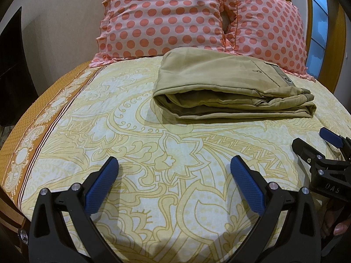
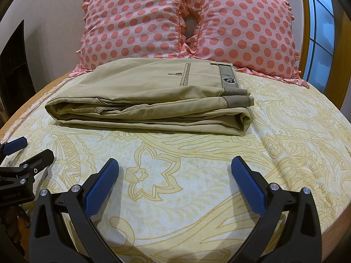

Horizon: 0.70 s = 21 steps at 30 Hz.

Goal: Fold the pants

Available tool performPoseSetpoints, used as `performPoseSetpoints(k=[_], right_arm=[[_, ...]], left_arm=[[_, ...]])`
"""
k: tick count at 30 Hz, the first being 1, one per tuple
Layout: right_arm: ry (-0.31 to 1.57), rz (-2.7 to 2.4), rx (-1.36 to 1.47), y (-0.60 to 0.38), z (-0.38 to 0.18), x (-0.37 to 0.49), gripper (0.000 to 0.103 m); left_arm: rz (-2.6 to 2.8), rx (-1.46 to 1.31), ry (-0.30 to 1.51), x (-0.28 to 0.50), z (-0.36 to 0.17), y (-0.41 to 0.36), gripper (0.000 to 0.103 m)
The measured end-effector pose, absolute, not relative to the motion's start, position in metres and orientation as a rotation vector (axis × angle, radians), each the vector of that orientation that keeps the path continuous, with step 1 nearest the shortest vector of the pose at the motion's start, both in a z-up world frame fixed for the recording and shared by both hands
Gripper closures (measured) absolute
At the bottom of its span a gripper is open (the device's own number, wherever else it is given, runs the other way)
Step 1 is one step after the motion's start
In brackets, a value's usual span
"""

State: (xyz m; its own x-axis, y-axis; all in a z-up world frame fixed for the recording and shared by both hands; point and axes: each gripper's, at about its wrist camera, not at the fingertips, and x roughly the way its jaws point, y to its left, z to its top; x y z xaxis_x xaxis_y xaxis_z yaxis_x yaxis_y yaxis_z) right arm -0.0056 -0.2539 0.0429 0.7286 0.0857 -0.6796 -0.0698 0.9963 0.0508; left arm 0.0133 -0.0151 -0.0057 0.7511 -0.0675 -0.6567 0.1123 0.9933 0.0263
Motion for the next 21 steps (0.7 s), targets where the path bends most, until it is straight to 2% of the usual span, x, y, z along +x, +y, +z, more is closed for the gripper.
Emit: performPoseSetpoints(k=[21], right_arm=[[0.747, 0.086, 0.022, -0.2538, 0.0416, -0.0052, 0.001]], left_arm=[[-0.105, 0.063, 0.699, 0.0132, -0.0063, -0.014, 0.002]])
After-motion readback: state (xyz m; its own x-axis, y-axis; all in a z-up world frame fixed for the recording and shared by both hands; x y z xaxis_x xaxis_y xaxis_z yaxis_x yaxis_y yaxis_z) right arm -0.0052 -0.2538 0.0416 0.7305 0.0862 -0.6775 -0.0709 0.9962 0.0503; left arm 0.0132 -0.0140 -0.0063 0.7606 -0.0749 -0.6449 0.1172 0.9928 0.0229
